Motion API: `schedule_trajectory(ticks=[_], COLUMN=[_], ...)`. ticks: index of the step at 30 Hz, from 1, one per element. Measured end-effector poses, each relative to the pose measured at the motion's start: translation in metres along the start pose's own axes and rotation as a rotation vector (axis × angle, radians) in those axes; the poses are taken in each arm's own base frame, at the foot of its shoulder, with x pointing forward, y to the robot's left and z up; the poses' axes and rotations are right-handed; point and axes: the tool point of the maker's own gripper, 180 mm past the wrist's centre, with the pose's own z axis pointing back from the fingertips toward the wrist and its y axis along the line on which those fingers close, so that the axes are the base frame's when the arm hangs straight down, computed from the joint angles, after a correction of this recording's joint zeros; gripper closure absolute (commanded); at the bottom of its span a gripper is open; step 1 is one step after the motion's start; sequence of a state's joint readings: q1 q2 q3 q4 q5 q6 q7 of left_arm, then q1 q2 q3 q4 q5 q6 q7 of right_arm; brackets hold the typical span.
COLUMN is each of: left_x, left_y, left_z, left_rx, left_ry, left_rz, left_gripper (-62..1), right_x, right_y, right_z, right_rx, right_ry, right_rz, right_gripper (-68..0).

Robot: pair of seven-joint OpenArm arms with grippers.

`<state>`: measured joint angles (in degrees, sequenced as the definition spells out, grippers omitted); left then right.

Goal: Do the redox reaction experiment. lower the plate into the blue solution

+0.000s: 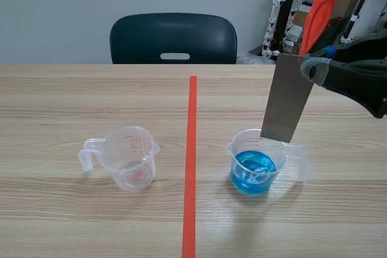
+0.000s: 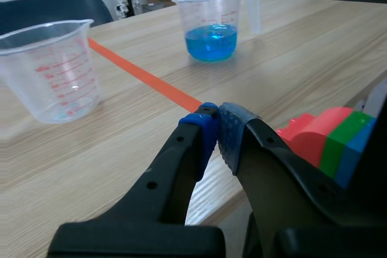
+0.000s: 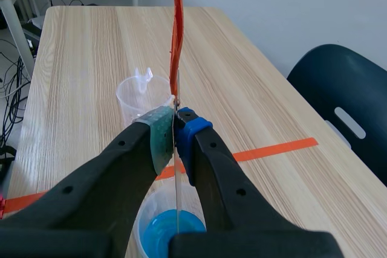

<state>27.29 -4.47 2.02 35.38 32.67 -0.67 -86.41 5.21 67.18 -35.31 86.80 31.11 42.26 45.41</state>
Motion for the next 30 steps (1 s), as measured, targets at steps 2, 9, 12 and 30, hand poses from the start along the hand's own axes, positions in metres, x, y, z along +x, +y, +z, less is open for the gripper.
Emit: schedule_trajectory(ticks=[2,9,12,30], left_x=[0.003,0.009,0.009,0.011], left_y=[0.006,0.009,0.009,0.012], left_z=[-0.003,-0.009,-0.009,-0.011], left_rx=[0.021,0.011,0.011,0.021], left_ry=[-0.016,-0.046,-0.045,-0.056], left_rz=[-0.003,0.034,0.034,0.028], left_gripper=[-2.6,-30.4,-50.3,-61.8], right_x=[0.005,0.025,0.036,0.036], right_y=[0.001,0.002,-0.002,-0.005], right_z=[-0.001,0.0,0.001,0.003], right_rx=[0.002,0.025,0.023,0.019], right_ry=[-0.012,-0.024,-0.035,0.011], right_rz=[-0.003,0.028,0.04,0.053], right_gripper=[-0.6,-0.6,-0.6,-0.6])
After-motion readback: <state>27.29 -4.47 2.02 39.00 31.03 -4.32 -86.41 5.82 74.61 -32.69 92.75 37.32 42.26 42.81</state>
